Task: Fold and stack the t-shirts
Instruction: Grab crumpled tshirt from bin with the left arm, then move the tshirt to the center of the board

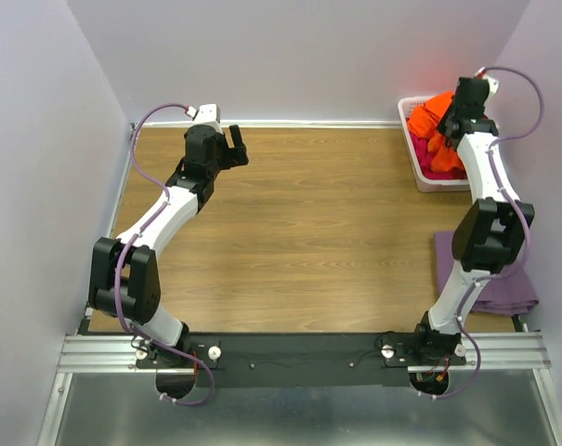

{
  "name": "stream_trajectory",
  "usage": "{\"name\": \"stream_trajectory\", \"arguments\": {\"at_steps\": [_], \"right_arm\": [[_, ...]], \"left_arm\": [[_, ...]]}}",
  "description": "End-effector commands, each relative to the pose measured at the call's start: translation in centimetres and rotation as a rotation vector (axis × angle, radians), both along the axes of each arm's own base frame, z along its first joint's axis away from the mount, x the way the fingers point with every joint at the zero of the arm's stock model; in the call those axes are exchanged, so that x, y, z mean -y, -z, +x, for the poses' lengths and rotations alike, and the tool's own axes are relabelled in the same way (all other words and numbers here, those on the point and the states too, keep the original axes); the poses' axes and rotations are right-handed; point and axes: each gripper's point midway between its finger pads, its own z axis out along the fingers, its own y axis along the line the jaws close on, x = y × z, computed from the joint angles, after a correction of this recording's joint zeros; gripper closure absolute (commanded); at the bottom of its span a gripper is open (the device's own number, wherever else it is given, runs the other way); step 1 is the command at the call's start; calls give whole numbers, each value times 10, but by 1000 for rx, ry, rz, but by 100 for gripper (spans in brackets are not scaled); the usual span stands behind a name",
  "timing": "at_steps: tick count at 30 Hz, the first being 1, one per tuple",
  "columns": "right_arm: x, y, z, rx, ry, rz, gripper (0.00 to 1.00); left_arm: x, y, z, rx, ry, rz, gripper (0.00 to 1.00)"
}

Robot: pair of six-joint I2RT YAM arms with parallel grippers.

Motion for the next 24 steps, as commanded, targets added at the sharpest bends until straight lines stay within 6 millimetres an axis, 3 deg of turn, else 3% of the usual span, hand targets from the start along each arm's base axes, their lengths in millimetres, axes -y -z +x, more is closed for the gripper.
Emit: {"name": "stream_trajectory", "arguments": {"at_steps": [1,3,5,9,12,15,21,24], "right_arm": [[-43,-100,-19,199,-158,42,99],[-62,-129,-27,258,-225,55,99],[-80,-146,-32,292,-290,72,99],[-131,-185,-46,372,-474,104,99],[-191,-219,-65,438,-660,111,99],[-236,-250,-87,502,-817,126,99],[-293,-303,-136,620,-1051,179,99],[-307,-327,-158,692,-1151,199,99]], "left_arm": [[10,-21,1,38,20,-43,4],[11,-22,0,43,23,-54,5],[14,-26,0,54,33,-68,6],[17,-29,0,63,48,-82,7],[19,-31,-2,70,52,-91,7],[19,-35,-5,84,55,-99,7],[16,-36,-12,96,43,-113,7],[13,-36,-16,97,30,-115,7]]}}
